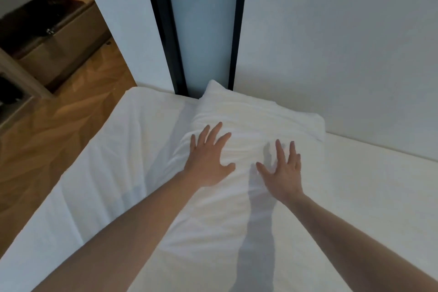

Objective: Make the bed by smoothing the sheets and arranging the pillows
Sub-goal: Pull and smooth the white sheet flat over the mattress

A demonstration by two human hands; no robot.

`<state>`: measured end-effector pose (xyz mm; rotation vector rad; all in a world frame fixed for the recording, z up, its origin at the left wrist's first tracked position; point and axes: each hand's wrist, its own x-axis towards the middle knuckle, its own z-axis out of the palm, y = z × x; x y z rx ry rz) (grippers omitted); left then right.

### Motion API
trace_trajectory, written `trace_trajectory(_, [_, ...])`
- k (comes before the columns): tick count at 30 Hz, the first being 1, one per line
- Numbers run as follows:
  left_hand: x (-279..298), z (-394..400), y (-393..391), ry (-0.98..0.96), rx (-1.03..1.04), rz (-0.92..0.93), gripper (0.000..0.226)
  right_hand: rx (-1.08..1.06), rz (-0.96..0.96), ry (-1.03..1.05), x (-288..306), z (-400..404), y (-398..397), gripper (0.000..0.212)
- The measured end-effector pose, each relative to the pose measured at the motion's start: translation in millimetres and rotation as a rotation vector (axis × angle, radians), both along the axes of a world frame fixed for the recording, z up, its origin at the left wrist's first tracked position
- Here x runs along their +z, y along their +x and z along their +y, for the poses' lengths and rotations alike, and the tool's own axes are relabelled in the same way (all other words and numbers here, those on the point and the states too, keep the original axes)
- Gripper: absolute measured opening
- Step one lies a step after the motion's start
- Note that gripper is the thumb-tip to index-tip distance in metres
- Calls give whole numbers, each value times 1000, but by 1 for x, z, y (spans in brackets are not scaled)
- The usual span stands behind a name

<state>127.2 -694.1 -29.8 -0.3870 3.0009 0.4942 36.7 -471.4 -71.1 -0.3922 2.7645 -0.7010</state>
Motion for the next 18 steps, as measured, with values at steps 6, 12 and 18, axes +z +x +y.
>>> trace_trajectory(6, [-105,-37,-60,-16,88,-58,108,-250,-188,183,-69,25,-49,113])
trace_trajectory(12, [-243,-34,-83,-115,88,242,109,-265,-55,149,-188,18,-52,116])
trace_trajectory(18, [-307,-46,-127,-161,114,436,96,-325,182,32,-261,2,-78,114])
